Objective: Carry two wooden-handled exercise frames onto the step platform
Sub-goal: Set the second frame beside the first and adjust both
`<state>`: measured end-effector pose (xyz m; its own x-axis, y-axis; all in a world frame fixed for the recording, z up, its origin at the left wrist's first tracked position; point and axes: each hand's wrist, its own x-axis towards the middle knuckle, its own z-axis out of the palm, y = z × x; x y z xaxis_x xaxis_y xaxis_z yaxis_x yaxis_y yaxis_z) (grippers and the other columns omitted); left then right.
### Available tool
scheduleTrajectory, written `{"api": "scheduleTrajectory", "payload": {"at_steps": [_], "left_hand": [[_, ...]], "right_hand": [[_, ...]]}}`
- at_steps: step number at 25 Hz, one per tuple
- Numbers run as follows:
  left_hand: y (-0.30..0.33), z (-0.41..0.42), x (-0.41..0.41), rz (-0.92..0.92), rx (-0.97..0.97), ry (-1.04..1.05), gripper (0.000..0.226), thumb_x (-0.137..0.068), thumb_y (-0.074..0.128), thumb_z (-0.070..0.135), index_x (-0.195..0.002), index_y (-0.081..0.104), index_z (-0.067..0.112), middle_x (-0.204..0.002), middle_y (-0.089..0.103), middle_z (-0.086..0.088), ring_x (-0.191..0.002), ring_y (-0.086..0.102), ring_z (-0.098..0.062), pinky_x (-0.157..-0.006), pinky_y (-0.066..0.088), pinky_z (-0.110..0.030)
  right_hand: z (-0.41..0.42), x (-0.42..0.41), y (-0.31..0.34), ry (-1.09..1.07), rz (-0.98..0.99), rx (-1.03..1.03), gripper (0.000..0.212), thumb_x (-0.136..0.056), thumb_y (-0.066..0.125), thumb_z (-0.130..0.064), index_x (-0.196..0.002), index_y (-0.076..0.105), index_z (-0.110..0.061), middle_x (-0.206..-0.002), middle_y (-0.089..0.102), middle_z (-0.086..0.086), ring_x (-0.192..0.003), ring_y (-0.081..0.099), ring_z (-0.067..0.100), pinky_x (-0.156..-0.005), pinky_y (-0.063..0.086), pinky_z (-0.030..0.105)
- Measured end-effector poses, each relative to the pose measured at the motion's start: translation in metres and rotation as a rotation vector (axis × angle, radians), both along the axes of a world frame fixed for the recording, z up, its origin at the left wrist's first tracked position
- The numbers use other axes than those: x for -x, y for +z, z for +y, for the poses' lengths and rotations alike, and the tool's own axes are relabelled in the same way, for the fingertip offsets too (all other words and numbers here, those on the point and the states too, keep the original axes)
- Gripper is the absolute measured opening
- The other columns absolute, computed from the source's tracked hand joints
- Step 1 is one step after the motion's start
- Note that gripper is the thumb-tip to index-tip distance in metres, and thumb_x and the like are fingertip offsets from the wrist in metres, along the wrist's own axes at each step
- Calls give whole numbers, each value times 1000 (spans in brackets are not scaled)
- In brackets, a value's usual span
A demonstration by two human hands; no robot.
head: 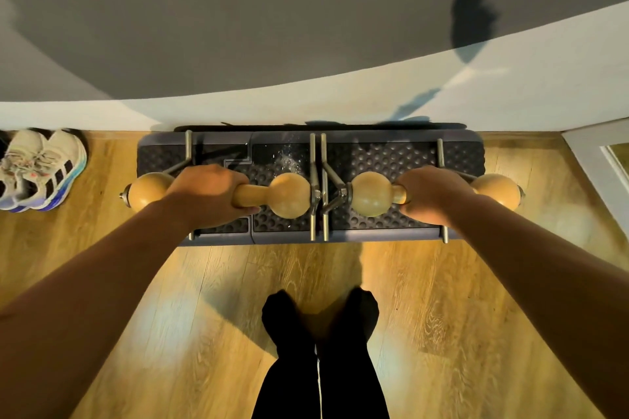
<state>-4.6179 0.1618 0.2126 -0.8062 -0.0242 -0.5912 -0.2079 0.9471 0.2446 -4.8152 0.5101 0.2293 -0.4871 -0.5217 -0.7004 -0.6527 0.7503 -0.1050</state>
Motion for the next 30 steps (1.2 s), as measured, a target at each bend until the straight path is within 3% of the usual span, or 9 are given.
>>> {"api": "scheduleTrajectory", "payload": {"at_steps": [8, 14, 30], "left_hand": [[-12, 9, 0, 18, -17, 16, 31, -85, 64, 73, -91, 58, 44, -71, 58, 21, -66, 52, 2, -58, 34, -25], [-13, 10, 7, 27, -4, 4, 32, -85, 62, 75, -86, 51, 45, -68, 55, 22, -63, 50, 3, -55, 29, -22], [-11, 9, 9, 17, 7, 26, 31, -87, 64, 71, -94, 57, 41, -71, 53, 22, -67, 53, -2, -64, 40, -29]], "right_hand": [[-3, -6, -11, -9, 22, 4, 14, -83, 69, -29, -73, 59, -31, -70, 62, -7, -65, 60, 13, -57, 47, 32], [-4, -6, -10, -49, 3, 1, 16, -82, 69, -28, -70, 60, -31, -68, 63, -7, -64, 61, 13, -54, 45, 30], [-14, -6, -7, -11, 67, -44, 6, -86, 69, -28, -81, 65, -28, -71, 62, -5, -66, 60, 14, -56, 42, 29]]}}
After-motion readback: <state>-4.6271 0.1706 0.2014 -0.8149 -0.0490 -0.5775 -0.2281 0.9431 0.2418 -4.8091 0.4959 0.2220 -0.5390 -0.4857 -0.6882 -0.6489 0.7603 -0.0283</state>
